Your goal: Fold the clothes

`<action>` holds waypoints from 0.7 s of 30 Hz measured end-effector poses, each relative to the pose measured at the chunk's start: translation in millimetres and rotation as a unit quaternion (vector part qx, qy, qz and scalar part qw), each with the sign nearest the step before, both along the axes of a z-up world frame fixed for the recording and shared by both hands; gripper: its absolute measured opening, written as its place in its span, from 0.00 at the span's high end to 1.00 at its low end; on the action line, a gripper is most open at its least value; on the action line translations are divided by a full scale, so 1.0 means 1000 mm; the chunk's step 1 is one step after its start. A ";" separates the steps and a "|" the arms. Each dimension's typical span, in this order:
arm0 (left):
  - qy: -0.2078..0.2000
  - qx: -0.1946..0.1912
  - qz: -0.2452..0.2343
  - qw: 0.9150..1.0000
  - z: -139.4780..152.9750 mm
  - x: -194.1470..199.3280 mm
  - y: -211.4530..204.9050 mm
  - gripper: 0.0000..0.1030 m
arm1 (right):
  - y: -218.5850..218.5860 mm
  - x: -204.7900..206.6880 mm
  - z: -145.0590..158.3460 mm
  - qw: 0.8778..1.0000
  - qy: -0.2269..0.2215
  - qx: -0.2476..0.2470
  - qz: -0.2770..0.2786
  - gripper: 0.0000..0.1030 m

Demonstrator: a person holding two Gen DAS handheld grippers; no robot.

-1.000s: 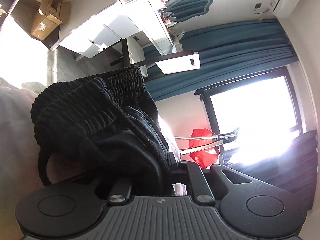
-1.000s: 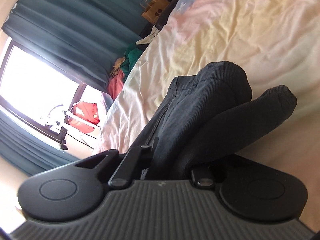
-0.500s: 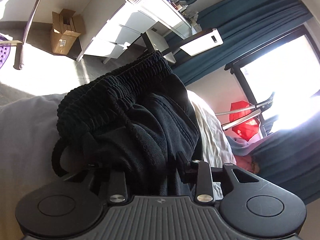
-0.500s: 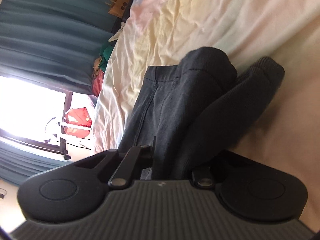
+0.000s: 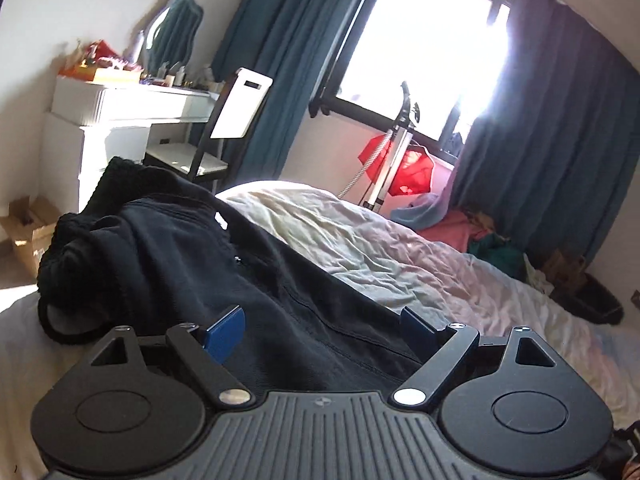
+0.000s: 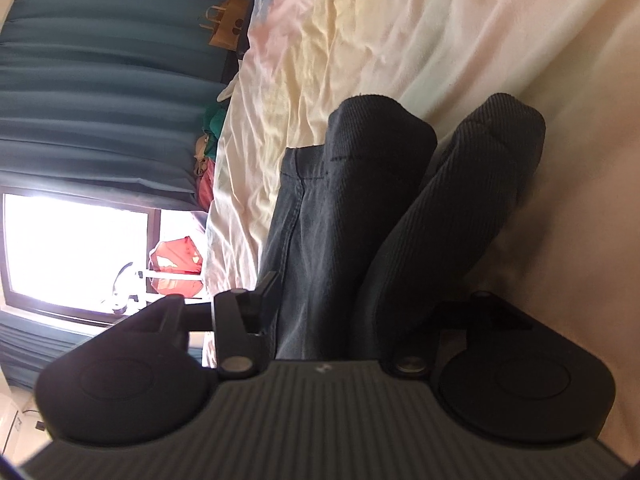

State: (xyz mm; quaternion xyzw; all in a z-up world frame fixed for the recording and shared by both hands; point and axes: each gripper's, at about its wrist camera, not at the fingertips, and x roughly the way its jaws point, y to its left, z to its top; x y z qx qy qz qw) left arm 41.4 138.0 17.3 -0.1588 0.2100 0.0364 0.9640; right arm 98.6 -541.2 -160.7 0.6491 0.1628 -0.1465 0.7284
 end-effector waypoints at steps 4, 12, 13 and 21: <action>0.023 0.036 -0.084 0.996 -0.028 0.032 -0.049 0.17 | -0.001 0.005 0.000 1.000 0.001 -0.027 0.000 0.48; 0.153 0.156 -0.153 0.964 -0.119 0.070 -0.089 0.17 | -0.007 0.010 0.003 0.998 -0.030 -0.058 -0.020 0.48; 0.150 0.161 -0.152 0.964 -0.120 0.071 -0.087 0.17 | -0.007 0.012 0.002 0.998 -0.025 -0.062 -0.019 0.48; 0.155 0.151 -0.151 0.965 -0.114 0.073 -0.081 0.16 | -0.004 0.028 0.011 0.987 0.051 -0.151 0.027 0.79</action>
